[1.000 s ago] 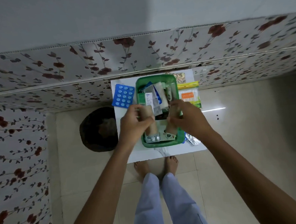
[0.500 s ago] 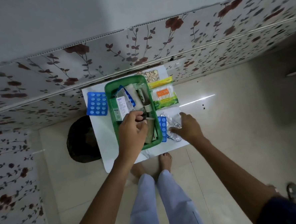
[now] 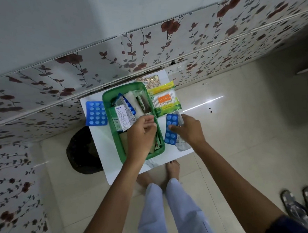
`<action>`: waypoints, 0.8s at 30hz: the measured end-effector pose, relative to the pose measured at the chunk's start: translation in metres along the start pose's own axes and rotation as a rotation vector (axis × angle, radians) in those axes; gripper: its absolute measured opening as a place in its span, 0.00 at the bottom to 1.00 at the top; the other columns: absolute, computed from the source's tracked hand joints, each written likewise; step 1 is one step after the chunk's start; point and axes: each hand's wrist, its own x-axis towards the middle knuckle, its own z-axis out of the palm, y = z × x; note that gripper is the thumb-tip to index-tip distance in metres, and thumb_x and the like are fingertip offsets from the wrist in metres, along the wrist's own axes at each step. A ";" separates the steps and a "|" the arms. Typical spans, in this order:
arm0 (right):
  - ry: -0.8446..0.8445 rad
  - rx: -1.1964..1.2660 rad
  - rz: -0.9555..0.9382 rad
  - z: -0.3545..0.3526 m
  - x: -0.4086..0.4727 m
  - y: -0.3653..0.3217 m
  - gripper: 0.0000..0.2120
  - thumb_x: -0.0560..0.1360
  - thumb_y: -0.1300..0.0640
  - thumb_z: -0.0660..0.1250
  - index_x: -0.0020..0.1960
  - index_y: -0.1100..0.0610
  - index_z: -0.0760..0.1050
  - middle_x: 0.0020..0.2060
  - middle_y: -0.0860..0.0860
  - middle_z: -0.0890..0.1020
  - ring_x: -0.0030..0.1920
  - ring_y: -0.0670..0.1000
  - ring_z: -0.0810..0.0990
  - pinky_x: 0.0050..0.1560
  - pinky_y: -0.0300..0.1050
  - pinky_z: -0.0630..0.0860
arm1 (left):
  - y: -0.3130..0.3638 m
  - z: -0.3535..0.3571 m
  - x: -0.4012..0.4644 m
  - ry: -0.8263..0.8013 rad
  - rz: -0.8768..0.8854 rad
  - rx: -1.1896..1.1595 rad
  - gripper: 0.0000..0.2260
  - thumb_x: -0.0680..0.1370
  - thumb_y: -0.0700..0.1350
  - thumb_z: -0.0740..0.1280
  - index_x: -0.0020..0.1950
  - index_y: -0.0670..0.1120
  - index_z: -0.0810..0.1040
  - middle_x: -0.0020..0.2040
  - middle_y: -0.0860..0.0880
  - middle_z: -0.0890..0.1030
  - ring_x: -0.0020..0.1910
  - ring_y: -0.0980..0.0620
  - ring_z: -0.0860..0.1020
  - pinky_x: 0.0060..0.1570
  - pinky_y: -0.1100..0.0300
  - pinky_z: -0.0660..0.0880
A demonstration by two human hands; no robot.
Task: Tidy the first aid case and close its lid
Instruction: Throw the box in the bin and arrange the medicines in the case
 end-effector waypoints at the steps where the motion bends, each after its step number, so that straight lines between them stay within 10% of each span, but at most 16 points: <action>1: 0.009 0.037 -0.009 -0.010 -0.006 -0.005 0.18 0.72 0.51 0.69 0.57 0.61 0.74 0.56 0.57 0.82 0.53 0.56 0.80 0.45 0.42 0.71 | 0.005 0.002 0.001 -0.031 0.007 0.032 0.14 0.75 0.41 0.66 0.60 0.42 0.76 0.54 0.49 0.81 0.48 0.56 0.78 0.45 0.75 0.72; 11: -0.268 0.582 -0.148 -0.032 -0.017 -0.043 0.17 0.73 0.50 0.67 0.58 0.57 0.75 0.54 0.57 0.82 0.55 0.58 0.81 0.58 0.56 0.77 | 0.021 -0.021 0.009 -0.091 -0.156 -0.202 0.08 0.70 0.40 0.72 0.43 0.51 0.77 0.40 0.48 0.81 0.44 0.44 0.81 0.47 0.48 0.79; 15: -0.142 0.438 -0.187 -0.024 -0.011 -0.053 0.08 0.76 0.56 0.64 0.48 0.61 0.72 0.37 0.52 0.75 0.40 0.52 0.72 0.43 0.48 0.70 | 0.003 -0.050 0.012 0.100 -0.228 -0.252 0.06 0.70 0.38 0.72 0.43 0.47 0.77 0.43 0.45 0.81 0.45 0.43 0.81 0.46 0.49 0.78; 24: -0.092 -0.157 -0.338 0.030 -0.028 -0.070 0.26 0.75 0.65 0.61 0.72 0.59 0.60 0.57 0.62 0.79 0.55 0.62 0.78 0.50 0.50 0.75 | -0.027 -0.055 -0.003 0.301 -0.303 0.100 0.11 0.70 0.43 0.71 0.50 0.44 0.76 0.33 0.54 0.76 0.38 0.48 0.80 0.42 0.51 0.80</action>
